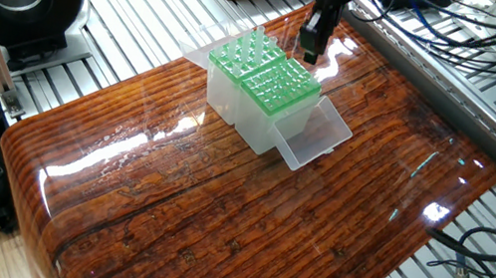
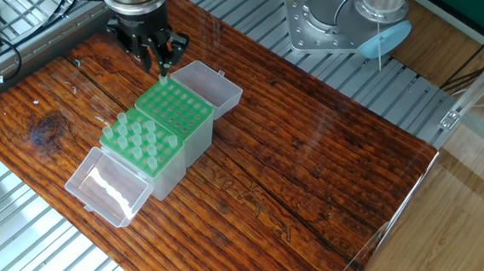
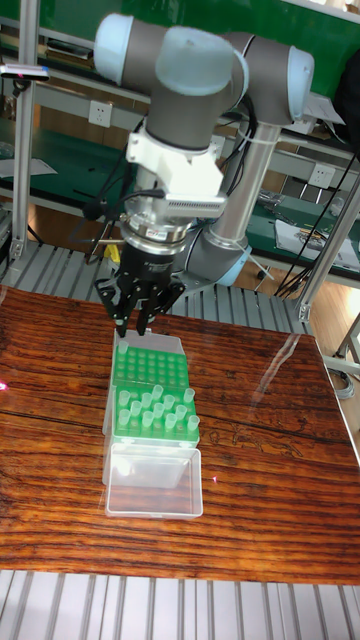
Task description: Transfer all large pipette tips from one holder to another
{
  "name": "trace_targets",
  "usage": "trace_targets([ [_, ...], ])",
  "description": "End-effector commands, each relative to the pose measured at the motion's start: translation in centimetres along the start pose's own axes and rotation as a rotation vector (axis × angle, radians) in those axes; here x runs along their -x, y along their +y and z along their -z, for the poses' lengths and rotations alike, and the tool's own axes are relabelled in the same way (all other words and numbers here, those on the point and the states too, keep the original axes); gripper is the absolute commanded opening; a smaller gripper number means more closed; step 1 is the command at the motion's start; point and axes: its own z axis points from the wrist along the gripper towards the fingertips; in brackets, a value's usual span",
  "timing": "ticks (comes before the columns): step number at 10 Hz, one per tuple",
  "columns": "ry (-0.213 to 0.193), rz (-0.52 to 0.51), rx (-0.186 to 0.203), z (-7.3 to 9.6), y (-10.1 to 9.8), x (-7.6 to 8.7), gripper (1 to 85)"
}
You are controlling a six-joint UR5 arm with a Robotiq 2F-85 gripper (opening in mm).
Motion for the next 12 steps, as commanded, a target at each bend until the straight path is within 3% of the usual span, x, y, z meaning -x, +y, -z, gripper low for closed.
trace_targets([
  [1,-0.022,-0.005,0.017,-1.9,0.0,0.1,33.3],
  [4,0.018,-0.019,0.025,-2.0,0.2,-1.0,33.3],
  [12,0.005,-0.025,0.036,-3.2,0.5,-0.7,33.3],
])
